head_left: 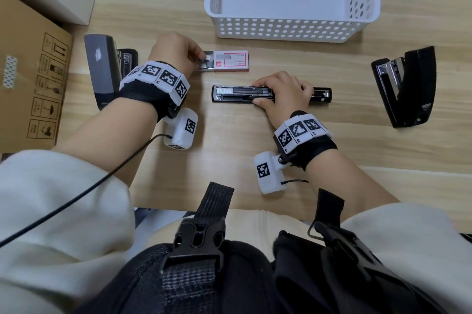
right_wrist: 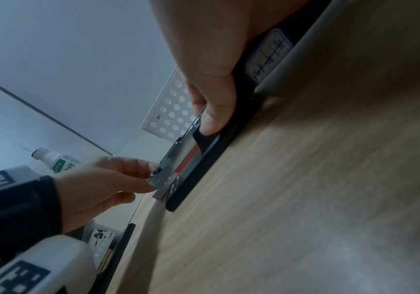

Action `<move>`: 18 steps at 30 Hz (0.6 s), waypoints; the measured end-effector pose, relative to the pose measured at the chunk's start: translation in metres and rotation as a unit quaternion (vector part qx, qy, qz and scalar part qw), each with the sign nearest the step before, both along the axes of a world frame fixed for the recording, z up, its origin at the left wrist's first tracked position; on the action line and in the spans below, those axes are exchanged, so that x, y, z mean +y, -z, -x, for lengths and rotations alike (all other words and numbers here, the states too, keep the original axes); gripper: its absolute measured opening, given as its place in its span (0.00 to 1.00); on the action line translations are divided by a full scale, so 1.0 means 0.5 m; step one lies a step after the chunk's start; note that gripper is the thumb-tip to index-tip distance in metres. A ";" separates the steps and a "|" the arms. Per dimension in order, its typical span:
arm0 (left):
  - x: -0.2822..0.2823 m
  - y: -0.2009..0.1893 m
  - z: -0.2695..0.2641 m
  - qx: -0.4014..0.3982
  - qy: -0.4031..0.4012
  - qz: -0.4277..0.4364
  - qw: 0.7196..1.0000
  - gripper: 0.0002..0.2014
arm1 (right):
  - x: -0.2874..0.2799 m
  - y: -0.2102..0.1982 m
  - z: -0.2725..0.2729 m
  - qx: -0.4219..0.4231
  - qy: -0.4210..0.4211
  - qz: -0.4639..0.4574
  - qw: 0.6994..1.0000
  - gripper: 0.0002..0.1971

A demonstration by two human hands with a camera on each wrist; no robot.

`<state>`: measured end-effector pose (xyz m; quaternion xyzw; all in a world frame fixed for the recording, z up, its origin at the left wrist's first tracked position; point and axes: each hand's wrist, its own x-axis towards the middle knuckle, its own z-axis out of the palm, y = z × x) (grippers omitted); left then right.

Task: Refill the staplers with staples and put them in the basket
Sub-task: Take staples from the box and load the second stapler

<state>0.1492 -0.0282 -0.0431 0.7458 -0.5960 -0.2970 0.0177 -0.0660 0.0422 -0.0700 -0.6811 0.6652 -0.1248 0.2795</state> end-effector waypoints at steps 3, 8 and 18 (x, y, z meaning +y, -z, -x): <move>-0.002 0.002 0.008 -0.019 0.033 -0.026 0.999 0.08 | -0.001 0.000 0.001 -0.003 0.000 0.000 1.000 0.13; -0.011 0.004 0.009 -0.028 0.053 -0.051 0.997 0.09 | -0.001 0.000 0.000 -0.006 0.002 -0.003 1.000 0.13; 0.006 0.014 0.008 -0.012 0.079 0.009 0.997 0.05 | -0.001 0.000 0.000 -0.005 0.000 -0.001 1.000 0.13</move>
